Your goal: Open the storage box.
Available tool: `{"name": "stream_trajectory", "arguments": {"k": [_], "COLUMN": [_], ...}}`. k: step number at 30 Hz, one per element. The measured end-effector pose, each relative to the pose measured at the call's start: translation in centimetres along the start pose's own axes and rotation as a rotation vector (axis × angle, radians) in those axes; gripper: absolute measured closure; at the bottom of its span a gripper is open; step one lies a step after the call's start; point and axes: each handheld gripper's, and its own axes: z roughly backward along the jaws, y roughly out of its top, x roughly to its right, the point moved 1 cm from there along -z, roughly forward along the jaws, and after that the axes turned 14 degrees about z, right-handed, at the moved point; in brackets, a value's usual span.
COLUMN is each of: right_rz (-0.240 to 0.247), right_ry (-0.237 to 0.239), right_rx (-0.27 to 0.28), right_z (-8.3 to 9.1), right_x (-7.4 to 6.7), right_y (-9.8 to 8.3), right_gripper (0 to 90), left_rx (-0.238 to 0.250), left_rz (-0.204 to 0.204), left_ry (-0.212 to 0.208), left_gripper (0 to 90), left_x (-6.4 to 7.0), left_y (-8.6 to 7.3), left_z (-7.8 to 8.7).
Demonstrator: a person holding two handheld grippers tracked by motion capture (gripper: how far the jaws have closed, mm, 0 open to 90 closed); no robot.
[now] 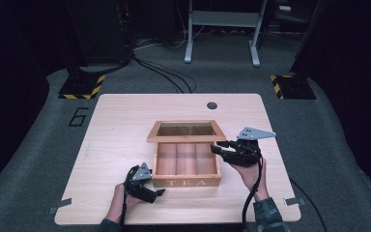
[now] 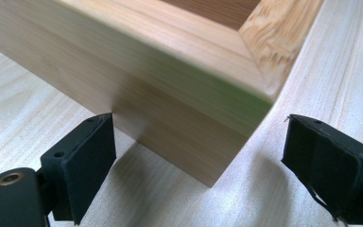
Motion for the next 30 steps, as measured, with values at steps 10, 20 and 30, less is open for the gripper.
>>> {"name": "stream_trajectory", "arguments": {"k": [10, 20, 30], "right_rz": [-0.003, 0.003, 0.002], "right_ry": [0.002, 0.004, 0.01], "right_rx": [0.003, 0.01, 0.012], "right_z": [0.0, 0.1, 0.1], "right_x": [-0.1, -0.4, -0.7], "right_y": [-0.2, -0.6, -1.4], "right_gripper": [59.2, 58.7, 58.6], "left_rx": [0.003, 0.01, 0.004], "left_rz": [-0.002, 0.001, 0.004], "left_ry": [0.001, 0.006, -0.004], "left_gripper": [10.1, 10.1, 10.1], "left_x": [0.0, 0.0, 0.0], "left_y": [0.0, 0.0, 0.0], "left_z": [0.0, 0.1, 0.1]}}
